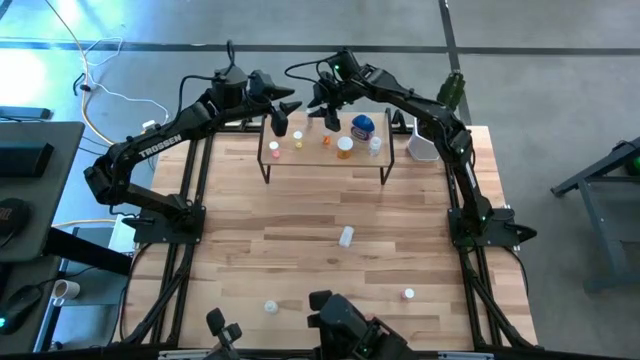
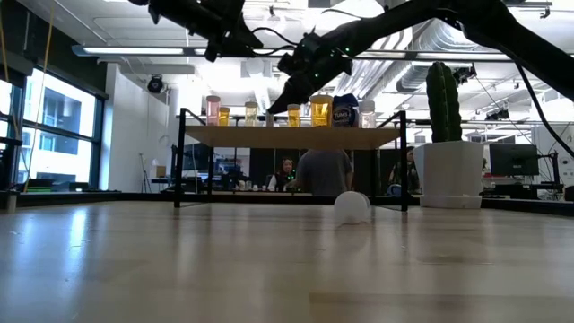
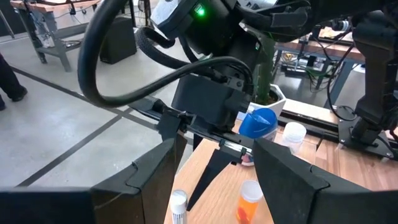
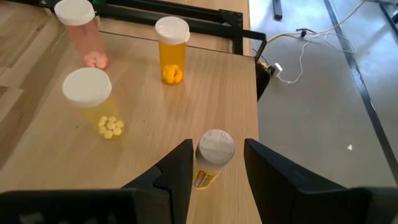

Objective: Pick and place medicine bottles onto shelf by color
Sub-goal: Put the white yellow pill bottle on the shelf, then put the pink pill bottle on the shelf

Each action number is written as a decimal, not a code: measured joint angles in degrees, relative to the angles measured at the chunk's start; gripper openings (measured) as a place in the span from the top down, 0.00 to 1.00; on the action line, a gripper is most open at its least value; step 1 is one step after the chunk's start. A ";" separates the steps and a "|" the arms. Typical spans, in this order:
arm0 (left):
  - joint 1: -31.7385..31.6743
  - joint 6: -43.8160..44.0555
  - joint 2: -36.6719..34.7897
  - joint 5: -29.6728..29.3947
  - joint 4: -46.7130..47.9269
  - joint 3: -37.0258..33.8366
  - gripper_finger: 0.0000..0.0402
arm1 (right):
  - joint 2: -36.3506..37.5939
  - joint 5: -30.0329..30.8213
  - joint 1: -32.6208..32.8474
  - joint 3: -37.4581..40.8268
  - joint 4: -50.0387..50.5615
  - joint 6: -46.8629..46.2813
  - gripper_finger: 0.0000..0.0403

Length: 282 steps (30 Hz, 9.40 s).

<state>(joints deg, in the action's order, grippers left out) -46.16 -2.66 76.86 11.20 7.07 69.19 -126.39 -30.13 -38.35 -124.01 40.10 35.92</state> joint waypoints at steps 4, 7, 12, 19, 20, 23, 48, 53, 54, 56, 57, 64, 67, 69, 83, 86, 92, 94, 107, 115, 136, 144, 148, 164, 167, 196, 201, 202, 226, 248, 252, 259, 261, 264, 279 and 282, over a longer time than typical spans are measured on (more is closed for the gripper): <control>-0.02 0.00 0.00 0.01 0.98 0.00 0.49 | 0.00 -0.02 0.13 0.00 -0.02 -0.18 0.69; -0.01 -0.04 0.00 0.00 1.39 0.00 0.49 | 0.00 -0.04 0.15 0.00 -0.04 -1.16 0.72; -0.02 -0.11 0.00 0.01 1.77 0.00 0.49 | 0.00 -0.04 0.15 0.00 -0.02 -1.45 0.78; 0.00 -0.13 0.00 -0.02 1.78 0.02 0.49 | 0.00 -0.09 0.26 0.00 0.54 -2.77 0.81; 0.00 -0.13 0.00 -0.02 1.79 0.02 0.49 | 0.00 -0.09 0.26 0.00 0.57 -3.55 0.81; 0.00 -0.13 0.00 -0.33 1.77 0.00 0.49 | 0.02 -0.09 0.26 0.00 0.64 -5.65 0.81; 0.01 -14.24 -5.47 -28.44 4.04 0.02 0.49 | 1.20 13.75 5.12 -1.19 -1.38 -26.13 0.82; -0.02 -17.20 -8.13 -30.04 5.09 0.02 0.49 | 1.22 20.33 6.74 -4.83 -0.24 -30.06 0.82; -0.02 -17.57 -8.50 -30.08 5.14 0.02 0.49 | 1.26 21.65 7.13 -5.58 -0.39 -31.17 0.82; -0.02 -17.82 -9.10 -30.07 5.27 0.02 0.49 | 1.31 24.71 7.81 -6.89 0.36 -33.39 0.82; 0.01 -17.99 -9.42 -30.07 5.34 0.02 0.49 | 1.31 26.24 8.18 -7.57 0.90 -34.61 0.82; 0.01 -17.94 -11.54 -30.05 7.42 0.02 0.49 | 1.31 38.69 11.81 -9.95 0.71 -43.22 0.82; 0.00 -17.14 -12.32 -29.93 8.40 0.02 0.49 | 1.31 43.56 13.32 -9.97 0.75 -48.05 0.82; -0.02 -17.07 -12.78 -29.89 9.15 0.02 0.49 | 1.31 45.52 14.11 -9.97 0.66 -51.22 0.82; 0.00 -16.83 -13.70 -29.85 12.01 0.02 0.49 | 0.43 60.94 17.12 -9.70 8.37 -65.00 0.82; 0.05 -16.83 -13.70 -29.83 12.40 0.02 0.49 | -0.36 60.93 17.45 -9.70 8.67 -67.14 0.82; 0.05 -16.74 -13.70 -29.81 12.48 0.02 0.49 | -1.79 61.42 17.90 -9.68 8.90 -67.08 0.82; 0.05 -16.19 -13.70 -29.72 12.49 0.02 0.49 | -2.34 61.03 17.94 -9.68 9.45 -66.71 0.82; 0.05 -15.50 -13.70 -29.28 12.57 0.02 0.49 | -4.57 59.95 17.88 -9.70 9.76 -65.48 0.82; 0.05 -15.50 -13.68 -29.37 12.56 0.02 0.49 | -4.57 60.02 17.84 -9.70 9.86 -65.50 0.82; 0.05 -15.52 -13.66 -29.37 12.54 0.02 0.49 | -4.74 59.84 17.81 -10.08 9.98 -65.17 0.66; 0.05 -15.54 -13.66 -29.37 12.59 0.02 0.49 | -3.87 59.81 17.75 -10.95 8.47 -62.63 0.66; 0.05 -15.53 -13.66 -29.38 12.73 0.02 0.49 | -3.71 59.80 17.73 -10.95 8.36 -62.38 0.66; 0.05 -15.54 -13.69 -29.63 15.73 0.02 0.49 | 1.15 57.15 18.06 -10.95 8.76 -57.94 0.66; 0.05 -15.52 -14.04 -29.52 17.04 0.02 0.49 | 2.71 55.58 18.65 -10.99 10.42 -57.92 0.66; 5.68 -1.97 -20.02 -2.70 34.75 0.02 0.49 | 13.44 42.94 27.52 -10.99 32.42 -50.05 0.66; 7.99 -0.46 -20.04 -2.83 38.73 0.02 0.49 | 14.89 42.33 30.52 -11.02 38.03 -51.03 0.66; 8.44 0.16 -20.04 -2.85 39.08 0.02 0.49 | 14.97 42.02 31.23 -11.02 39.40 -51.04 0.66; 13.71 7.23 -28.04 -3.02 43.53 0.00 0.49 | 28.00 43.35 44.04 14.97 42.01 -57.99 0.66; 13.71 12.80 -29.16 -3.00 43.47 0.00 0.49 | 55.45 41.07 67.72 55.69 20.94 -91.84 0.66; 13.71 13.06 -29.14 -3.01 43.47 0.00 0.49 | 55.49 41.43 73.45 58.99 18.73 -92.50 0.66; 13.71 13.25 -29.14 -3.00 43.46 0.00 0.49 | 55.52 41.81 81.41 63.78 13.12 -93.68 0.66; 13.71 13.22 -29.14 -3.01 43.45 0.00 0.49 | 55.52 41.93 82.93 65.16 11.74 -95.13 0.66; 13.71 13.20 -29.14 -3.01 43.45 0.00 0.49 | 55.52 41.92 84.57 67.12 11.25 -98.20 0.66; 13.71 14.47 -29.14 -3.01 43.43 0.00 0.49 | 53.50 49.12 90.49 72.50 3.79 -102.01 0.66; 13.71 14.49 -29.14 -3.10 43.41 0.00 0.49 | 50.73 49.20 91.13 72.50 3.76 -101.75 0.66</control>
<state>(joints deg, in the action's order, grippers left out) -32.45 11.84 47.72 8.10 50.48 69.19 -75.66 19.07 52.78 -51.51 43.85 -65.82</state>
